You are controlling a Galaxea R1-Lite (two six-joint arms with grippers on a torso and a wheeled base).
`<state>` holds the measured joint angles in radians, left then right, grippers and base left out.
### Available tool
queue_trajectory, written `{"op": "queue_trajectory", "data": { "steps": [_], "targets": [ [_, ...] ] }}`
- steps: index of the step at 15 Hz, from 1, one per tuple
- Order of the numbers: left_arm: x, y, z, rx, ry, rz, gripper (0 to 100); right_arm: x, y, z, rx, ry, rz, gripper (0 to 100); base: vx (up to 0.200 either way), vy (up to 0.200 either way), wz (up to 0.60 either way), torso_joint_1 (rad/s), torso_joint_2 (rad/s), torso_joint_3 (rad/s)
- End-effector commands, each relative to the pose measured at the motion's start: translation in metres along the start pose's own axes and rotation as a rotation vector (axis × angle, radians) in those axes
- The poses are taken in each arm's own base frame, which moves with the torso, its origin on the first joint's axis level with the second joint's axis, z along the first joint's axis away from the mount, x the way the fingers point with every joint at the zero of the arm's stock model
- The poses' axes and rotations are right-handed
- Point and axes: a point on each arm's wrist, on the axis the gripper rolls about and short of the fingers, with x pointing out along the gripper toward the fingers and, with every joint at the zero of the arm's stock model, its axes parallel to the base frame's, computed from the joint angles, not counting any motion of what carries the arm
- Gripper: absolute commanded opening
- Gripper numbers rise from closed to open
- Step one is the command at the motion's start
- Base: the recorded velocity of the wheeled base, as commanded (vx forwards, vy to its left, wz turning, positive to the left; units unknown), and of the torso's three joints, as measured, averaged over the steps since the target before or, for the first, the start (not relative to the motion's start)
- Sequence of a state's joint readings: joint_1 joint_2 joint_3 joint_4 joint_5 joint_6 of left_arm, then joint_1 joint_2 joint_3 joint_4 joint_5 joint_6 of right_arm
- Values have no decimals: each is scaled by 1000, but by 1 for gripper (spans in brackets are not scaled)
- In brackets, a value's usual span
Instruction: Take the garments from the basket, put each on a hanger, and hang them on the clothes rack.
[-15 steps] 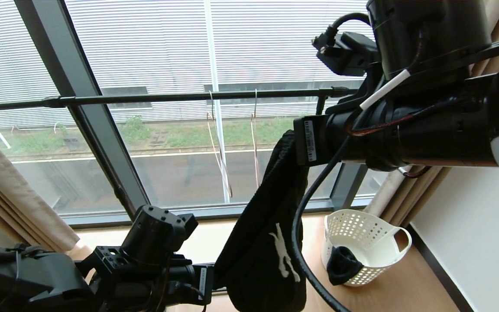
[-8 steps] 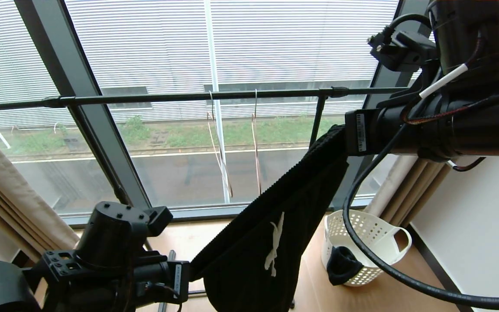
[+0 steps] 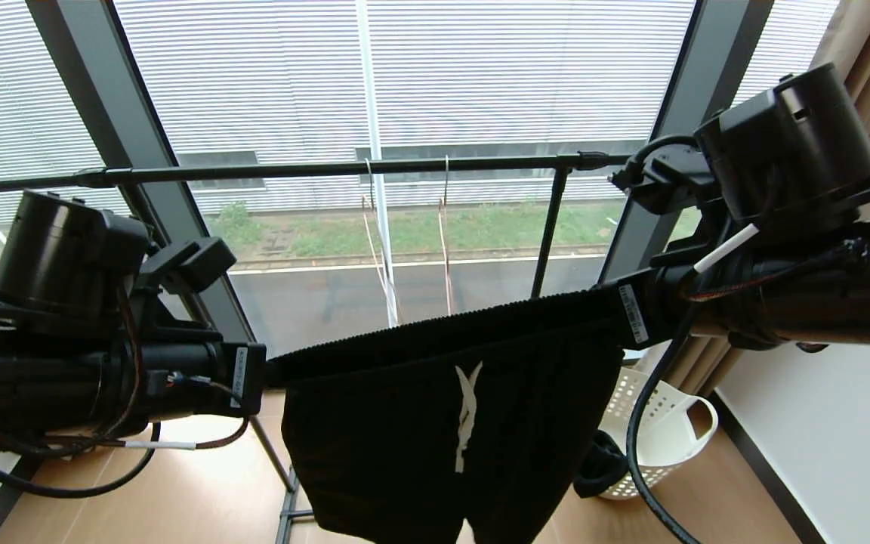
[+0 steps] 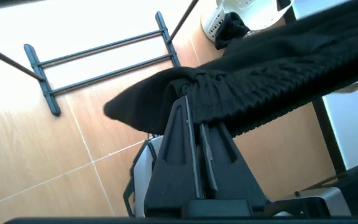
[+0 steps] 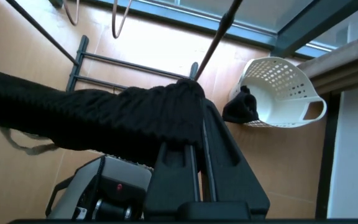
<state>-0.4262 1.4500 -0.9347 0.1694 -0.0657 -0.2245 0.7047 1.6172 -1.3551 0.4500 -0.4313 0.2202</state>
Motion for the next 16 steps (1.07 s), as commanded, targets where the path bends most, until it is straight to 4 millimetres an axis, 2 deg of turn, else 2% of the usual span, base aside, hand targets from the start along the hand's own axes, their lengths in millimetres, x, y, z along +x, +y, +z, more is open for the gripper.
{"op": "queue_trajectory", "data": {
  "steps": [1,5,9,12,16],
  "targets": [
    [9,-3,29,41,-28,24,0,-3,-3,-4,3,-18,7,0,0,0,0,0,0,0],
    [23,-11,67,58,-79,19,0,0,-2,-12,-51,6,7,0,0,0,0,0,0,0],
    [43,-18,96,64,-97,8,0,-17,6,-30,-202,15,70,0,0,0,0,0,0,0],
    [55,-34,113,83,-112,-21,0,-29,15,-42,-277,25,189,0,0,0,0,0,0,0],
    [74,-60,133,115,-130,-74,0,-45,46,-59,-378,49,395,0,0,0,0,0,0,0]
  ]
}}
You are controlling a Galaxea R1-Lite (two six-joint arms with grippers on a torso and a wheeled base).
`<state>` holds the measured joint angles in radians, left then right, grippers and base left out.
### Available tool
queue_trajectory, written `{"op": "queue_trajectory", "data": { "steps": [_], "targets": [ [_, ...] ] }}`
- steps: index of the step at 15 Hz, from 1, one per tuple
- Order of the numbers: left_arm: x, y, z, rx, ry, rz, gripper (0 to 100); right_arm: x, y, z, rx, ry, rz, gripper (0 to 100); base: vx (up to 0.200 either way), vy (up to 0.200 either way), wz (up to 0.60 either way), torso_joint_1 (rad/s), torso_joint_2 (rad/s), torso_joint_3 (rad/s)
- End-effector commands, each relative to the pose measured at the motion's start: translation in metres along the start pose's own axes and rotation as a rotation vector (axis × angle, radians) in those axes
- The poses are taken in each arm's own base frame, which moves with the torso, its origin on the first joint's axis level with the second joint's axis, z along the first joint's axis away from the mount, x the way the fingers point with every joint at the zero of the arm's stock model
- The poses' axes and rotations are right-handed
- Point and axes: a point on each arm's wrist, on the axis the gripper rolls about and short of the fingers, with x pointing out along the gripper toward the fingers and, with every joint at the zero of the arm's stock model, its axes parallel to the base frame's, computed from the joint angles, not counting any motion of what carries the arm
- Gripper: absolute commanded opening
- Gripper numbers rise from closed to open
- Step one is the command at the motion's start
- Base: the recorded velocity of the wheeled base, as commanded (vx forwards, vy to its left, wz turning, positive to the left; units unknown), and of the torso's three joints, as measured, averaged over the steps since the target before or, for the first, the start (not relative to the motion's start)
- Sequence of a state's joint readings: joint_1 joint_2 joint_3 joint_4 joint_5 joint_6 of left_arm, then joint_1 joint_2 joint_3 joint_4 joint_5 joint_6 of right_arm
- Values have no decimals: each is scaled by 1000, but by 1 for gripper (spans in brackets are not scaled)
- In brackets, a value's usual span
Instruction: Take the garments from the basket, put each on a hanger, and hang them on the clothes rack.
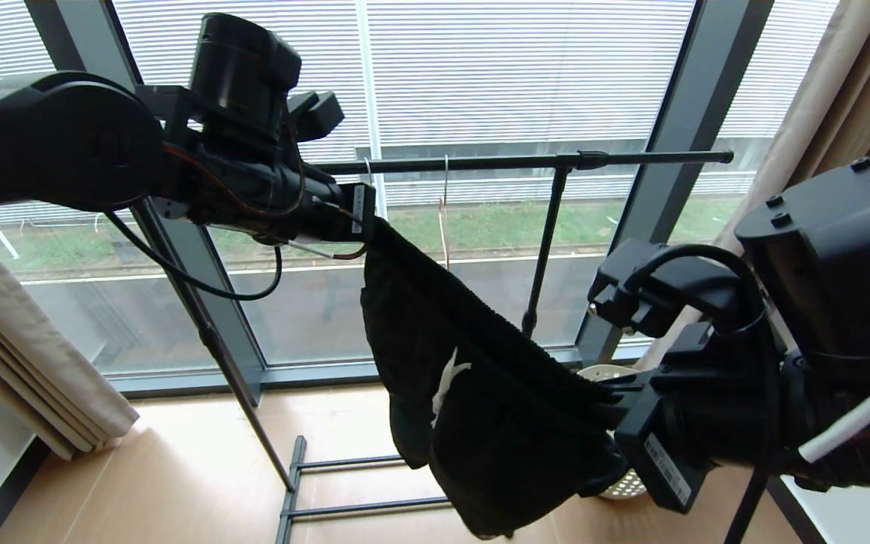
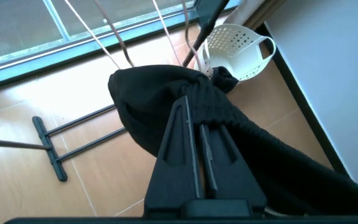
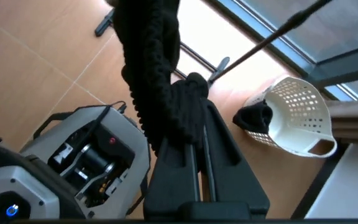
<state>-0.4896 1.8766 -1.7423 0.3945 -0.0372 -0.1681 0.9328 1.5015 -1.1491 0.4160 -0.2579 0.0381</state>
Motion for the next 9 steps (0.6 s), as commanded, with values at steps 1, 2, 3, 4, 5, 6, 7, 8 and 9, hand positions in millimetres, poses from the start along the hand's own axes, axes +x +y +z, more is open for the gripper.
{"op": "queue_trajectory", "data": {
  "steps": [1,2,3,4,5,6,7,8,9],
  "targets": [
    [25,-16,3,20,13,-35,0,1,23,-2,-42,7,138,0,0,0,0,0,0,0],
    [26,-20,6,25,9,-44,0,6,31,-1,-25,23,171,0,0,0,0,0,0,0],
    [30,-23,8,28,16,-48,0,10,41,3,16,23,192,0,0,0,0,0,0,0],
    [31,-25,10,28,15,-51,0,11,48,6,60,13,212,0,0,0,0,0,0,0],
    [34,-25,10,29,18,-51,0,15,53,10,100,-5,226,0,0,0,0,0,0,0],
    [36,-26,10,30,20,-54,0,17,60,16,145,-39,246,0,0,0,0,0,0,0],
    [36,-26,10,30,22,-53,0,20,65,21,201,-69,262,0,0,0,0,0,0,0],
    [36,-28,9,32,21,-58,0,20,66,25,239,-89,271,0,0,0,0,0,0,0],
    [36,-29,9,34,22,-60,0,19,66,29,261,-99,276,0,0,0,0,0,0,0]
  ]
}}
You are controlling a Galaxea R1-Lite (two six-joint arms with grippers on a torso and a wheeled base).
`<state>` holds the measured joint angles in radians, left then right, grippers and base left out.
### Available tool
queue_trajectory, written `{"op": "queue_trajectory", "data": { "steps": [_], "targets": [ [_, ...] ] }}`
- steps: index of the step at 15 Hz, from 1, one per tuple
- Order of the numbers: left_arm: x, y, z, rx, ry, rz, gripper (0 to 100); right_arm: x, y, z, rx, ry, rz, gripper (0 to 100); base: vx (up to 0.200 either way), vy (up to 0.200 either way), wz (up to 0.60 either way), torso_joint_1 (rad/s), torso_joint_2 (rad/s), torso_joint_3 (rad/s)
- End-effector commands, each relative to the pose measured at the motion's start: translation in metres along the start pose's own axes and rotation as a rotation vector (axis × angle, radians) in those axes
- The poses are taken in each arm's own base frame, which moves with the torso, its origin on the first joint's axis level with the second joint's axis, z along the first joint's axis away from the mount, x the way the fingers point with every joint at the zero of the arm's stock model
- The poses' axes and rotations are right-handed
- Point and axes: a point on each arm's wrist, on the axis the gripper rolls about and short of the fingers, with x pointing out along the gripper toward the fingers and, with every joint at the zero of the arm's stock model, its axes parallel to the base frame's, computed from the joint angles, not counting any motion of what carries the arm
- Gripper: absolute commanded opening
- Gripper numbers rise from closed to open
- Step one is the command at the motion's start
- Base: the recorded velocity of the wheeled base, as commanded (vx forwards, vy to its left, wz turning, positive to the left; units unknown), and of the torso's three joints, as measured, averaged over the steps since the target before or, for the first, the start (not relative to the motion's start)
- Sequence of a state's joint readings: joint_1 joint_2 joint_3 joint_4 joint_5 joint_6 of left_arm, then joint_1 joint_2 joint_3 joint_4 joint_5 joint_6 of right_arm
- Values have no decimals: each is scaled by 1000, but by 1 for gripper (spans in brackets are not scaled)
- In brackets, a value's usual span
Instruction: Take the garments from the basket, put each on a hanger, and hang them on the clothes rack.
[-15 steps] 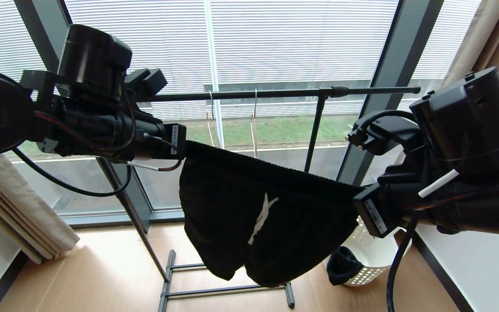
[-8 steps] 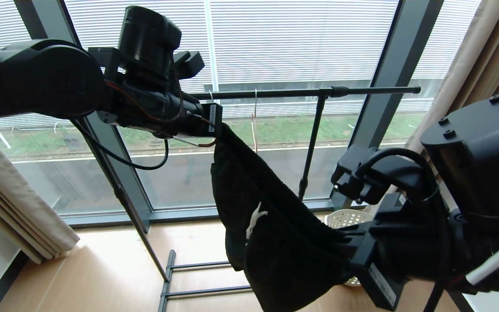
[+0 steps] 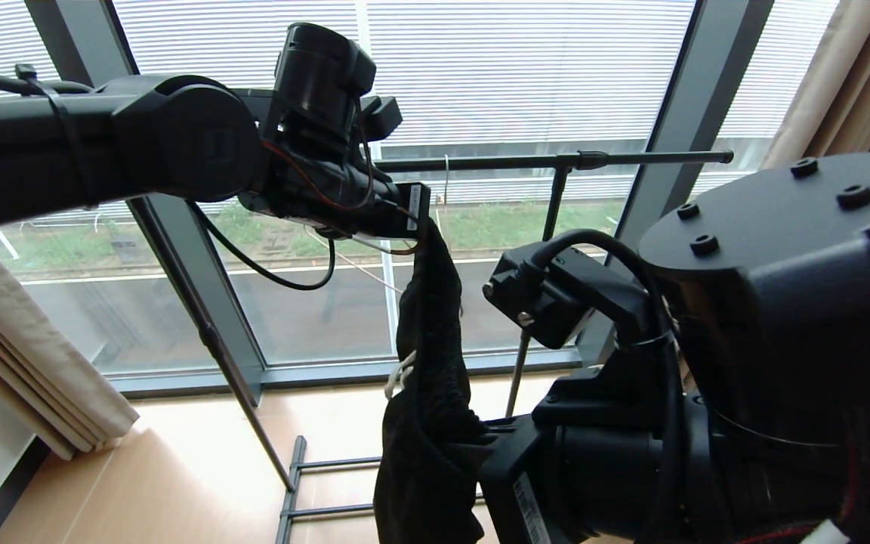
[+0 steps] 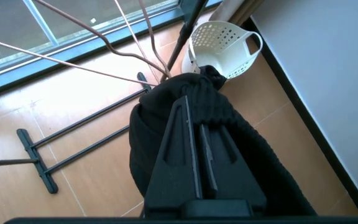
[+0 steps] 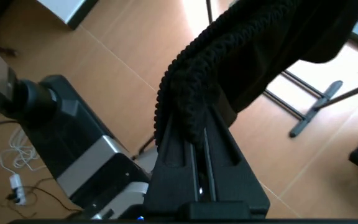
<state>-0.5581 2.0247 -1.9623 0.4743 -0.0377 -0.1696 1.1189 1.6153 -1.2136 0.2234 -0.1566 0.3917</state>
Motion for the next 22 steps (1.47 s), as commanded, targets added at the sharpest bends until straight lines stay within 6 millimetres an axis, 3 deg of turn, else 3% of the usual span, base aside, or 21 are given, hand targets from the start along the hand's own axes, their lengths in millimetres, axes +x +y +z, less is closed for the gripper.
{"op": "queue_trajectory", "data": {
  "steps": [1,6,7,9,11,16,19,20,22],
  "targets": [
    [2,-1,-1,1,4,-3,0,7,3,0,3,9,1,0,0,0,0,0,0,0],
    [-6,-2,0,-1,10,0,0,6,-6,-5,-52,87,-57,0,0,0,0,0,0,0],
    [-13,-1,2,-2,5,1,0,3,-28,-3,-101,130,-128,0,0,0,0,0,0,0],
    [-23,0,2,-4,10,7,0,-4,-43,-5,-158,179,-195,0,0,0,0,0,0,0],
    [-49,5,-5,-7,48,45,0,-6,-66,-4,-174,204,-321,0,0,0,0,0,0,0],
    [-94,13,-39,4,122,91,0,8,-101,11,-87,164,-524,0,0,0,0,0,0,0],
    [-131,15,-78,31,185,101,0,36,-114,20,-20,78,-571,0,0,0,0,0,0,0],
    [-144,15,-97,39,215,99,0,44,-115,30,-3,46,-588,0,0,0,0,0,0,0],
    [-150,11,-116,60,259,79,0,58,-113,52,26,-10,-590,0,0,0,0,0,0,0]
  ]
}}
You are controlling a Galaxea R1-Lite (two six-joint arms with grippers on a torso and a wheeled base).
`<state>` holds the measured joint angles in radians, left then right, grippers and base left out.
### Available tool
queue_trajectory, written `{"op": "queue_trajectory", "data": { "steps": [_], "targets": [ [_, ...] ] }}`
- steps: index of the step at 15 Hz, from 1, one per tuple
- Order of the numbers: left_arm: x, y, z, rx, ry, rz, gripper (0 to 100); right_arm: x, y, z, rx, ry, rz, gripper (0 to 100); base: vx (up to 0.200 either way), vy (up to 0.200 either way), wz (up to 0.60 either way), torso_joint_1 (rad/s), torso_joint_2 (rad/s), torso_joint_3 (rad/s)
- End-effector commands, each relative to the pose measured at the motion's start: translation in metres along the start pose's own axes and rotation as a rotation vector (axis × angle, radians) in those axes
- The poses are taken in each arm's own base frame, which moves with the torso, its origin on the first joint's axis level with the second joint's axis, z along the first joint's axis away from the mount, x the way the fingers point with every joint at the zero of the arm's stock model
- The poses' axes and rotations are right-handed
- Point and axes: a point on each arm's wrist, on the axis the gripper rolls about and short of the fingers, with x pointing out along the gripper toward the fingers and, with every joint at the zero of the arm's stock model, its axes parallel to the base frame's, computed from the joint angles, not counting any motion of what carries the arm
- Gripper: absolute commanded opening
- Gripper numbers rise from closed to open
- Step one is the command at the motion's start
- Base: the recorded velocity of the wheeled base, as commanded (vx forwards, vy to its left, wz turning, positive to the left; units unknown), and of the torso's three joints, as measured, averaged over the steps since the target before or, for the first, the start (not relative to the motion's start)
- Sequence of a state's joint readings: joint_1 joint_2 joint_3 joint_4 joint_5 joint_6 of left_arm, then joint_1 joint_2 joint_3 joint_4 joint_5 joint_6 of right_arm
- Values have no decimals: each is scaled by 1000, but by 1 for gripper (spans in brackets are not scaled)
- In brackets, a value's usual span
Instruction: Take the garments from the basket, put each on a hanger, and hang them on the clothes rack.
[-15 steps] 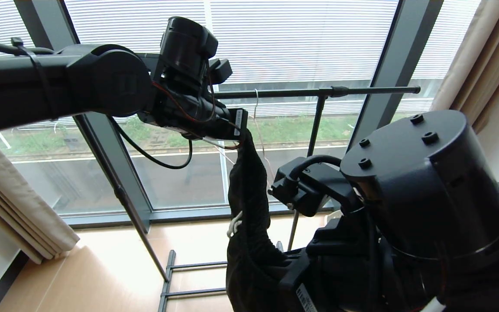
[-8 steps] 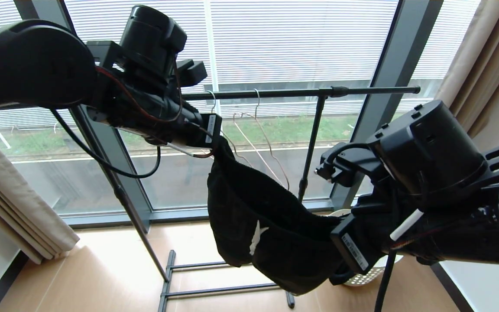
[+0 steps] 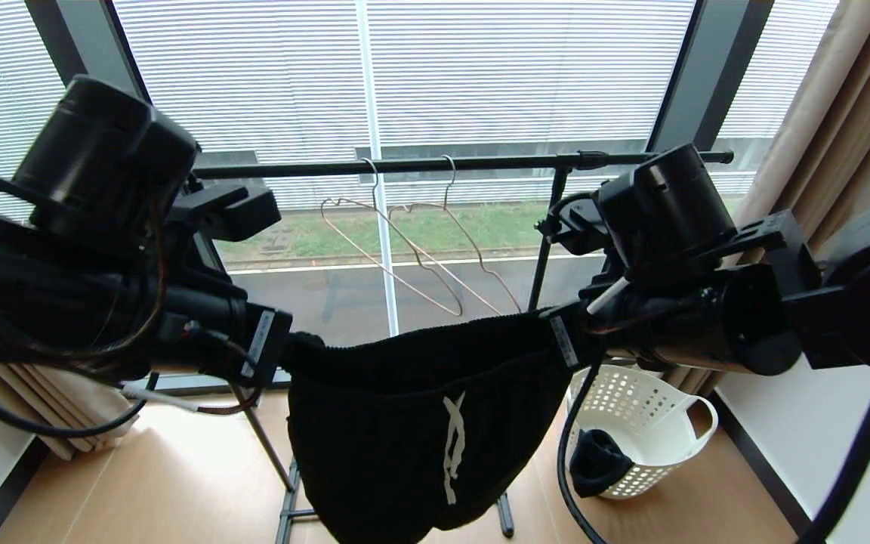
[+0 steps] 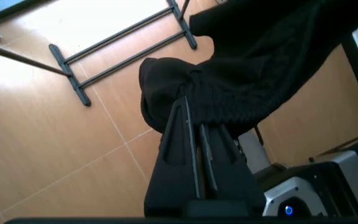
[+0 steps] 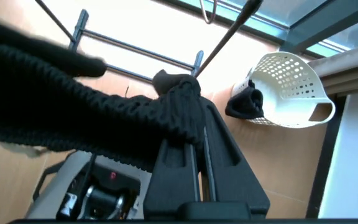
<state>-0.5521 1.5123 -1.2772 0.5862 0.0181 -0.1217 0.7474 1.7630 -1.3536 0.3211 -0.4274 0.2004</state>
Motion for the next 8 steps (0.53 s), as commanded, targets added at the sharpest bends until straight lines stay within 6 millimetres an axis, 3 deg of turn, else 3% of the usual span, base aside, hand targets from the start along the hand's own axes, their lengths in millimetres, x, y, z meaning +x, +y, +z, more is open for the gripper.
{"op": "queue_trajectory", "data": {
  "steps": [1,6,8],
  "targets": [
    [-21,-4,-28,30,-3,-26,0,27,15,20,33,-12,-6,0,0,0,0,0,0,0],
    [-14,-25,-43,83,61,-91,0,50,33,47,97,-47,3,0,0,0,0,0,0,0],
    [-11,-51,-49,117,96,-165,0,64,45,67,150,-79,17,0,0,0,0,0,0,0]
  ]
}}
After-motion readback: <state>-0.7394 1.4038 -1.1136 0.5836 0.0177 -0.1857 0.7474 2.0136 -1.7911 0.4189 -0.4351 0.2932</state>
